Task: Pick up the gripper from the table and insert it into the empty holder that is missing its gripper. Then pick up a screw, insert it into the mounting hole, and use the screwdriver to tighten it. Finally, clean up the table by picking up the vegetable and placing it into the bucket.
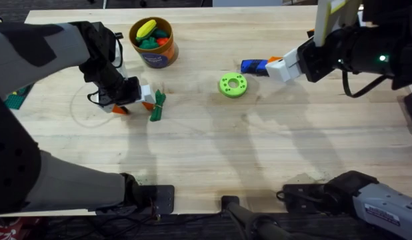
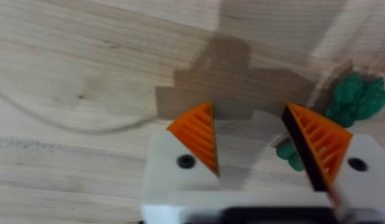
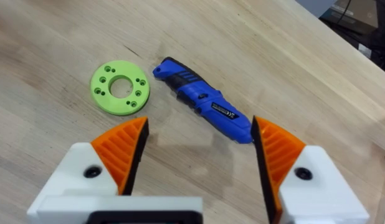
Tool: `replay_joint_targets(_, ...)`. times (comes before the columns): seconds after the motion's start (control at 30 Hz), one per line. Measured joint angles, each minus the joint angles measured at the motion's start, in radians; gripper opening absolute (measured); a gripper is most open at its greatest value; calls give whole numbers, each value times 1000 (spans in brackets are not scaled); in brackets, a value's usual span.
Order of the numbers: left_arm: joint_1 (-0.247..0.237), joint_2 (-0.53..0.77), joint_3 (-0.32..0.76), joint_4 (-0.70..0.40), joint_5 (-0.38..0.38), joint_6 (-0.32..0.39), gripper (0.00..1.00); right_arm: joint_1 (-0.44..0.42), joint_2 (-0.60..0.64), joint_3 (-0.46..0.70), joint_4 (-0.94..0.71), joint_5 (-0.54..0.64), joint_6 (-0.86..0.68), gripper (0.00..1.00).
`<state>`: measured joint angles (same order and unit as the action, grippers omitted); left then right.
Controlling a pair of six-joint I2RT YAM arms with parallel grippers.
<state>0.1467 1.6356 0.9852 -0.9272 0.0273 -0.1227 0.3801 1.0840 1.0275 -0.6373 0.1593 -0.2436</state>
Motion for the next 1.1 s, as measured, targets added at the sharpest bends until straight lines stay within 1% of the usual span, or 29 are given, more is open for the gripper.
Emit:
replay_joint_targets(0.03,0,1,0,0,1,6,637,0,0,0,-2,0,0,954)
replay_joint_targets(0.07,0,2,0,0,3,0,671,0,0,0,-7,0,0,954)
replay_joint_targets(0.1,0,3,0,-2,3,-1,681,0,0,0,-12,0,0,955)
replay_joint_targets(0.33,0,6,3,-17,3,-1,685,0,0,0,-14,0,0,955)
replay_joint_targets(0.6,0,11,37,-122,0,-1,685,0,0,0,-14,0,0,955)
replay_joint_targets(0.73,0,-43,76,-146,1,-1,685,0,0,0,-14,0,0,955)
replay_joint_targets(0.8,0,-94,85,-152,8,-1,685,0,0,0,-14,0,0,955)
replay_joint_targets(0.93,-1,-179,95,-162,60,10,685,0,0,0,-14,0,0,955)
replay_joint_targets(1.03,-12,-191,97,-165,93,26,685,0,0,0,-14,0,0,955)
replay_joint_targets(1.1,-31,-183,97,-160,107,38,685,0,0,0,-14,0,0,955)
